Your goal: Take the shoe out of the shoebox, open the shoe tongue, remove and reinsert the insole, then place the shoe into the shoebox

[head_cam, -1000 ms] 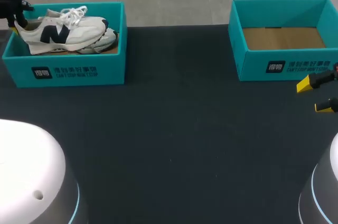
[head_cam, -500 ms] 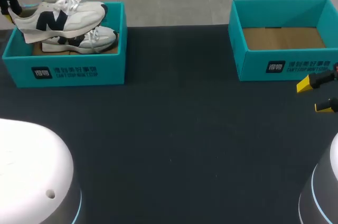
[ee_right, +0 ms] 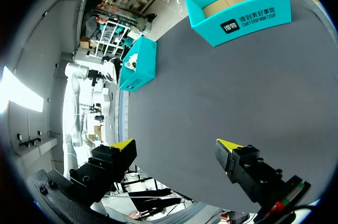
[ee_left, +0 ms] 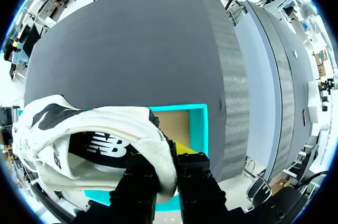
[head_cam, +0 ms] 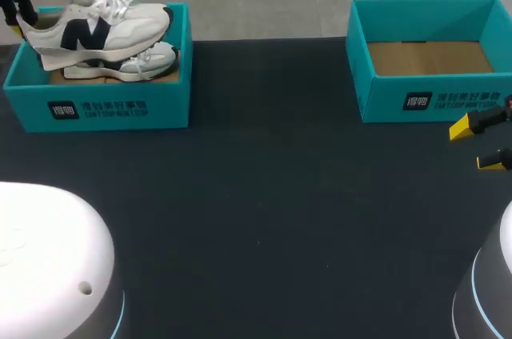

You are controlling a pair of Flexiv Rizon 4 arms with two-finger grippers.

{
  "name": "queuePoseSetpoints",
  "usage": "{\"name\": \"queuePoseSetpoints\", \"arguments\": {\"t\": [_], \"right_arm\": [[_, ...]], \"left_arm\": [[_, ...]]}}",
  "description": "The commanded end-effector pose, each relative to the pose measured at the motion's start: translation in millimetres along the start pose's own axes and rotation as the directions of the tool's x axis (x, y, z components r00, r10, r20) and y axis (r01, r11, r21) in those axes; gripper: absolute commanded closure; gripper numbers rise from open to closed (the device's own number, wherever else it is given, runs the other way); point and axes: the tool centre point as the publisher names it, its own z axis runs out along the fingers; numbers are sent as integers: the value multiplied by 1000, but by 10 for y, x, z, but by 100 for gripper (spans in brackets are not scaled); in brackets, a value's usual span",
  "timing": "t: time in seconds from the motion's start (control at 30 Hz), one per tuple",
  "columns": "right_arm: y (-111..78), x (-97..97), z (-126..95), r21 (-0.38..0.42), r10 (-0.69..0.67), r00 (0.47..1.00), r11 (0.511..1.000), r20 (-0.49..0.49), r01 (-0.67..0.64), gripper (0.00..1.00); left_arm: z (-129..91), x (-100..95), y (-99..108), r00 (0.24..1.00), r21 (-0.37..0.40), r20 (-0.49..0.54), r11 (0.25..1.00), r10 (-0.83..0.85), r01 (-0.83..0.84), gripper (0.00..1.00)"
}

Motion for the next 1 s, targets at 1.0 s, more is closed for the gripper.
{"name": "queuePoseSetpoints", "arguments": {"t": [1.0], "right_arm": [[-98, 0, -26, -46, 2, 1000, 999, 2, -2, 0]], "left_arm": [[-22, -447, -402, 992, -14, -122, 1000, 25, -27, 100]]}}
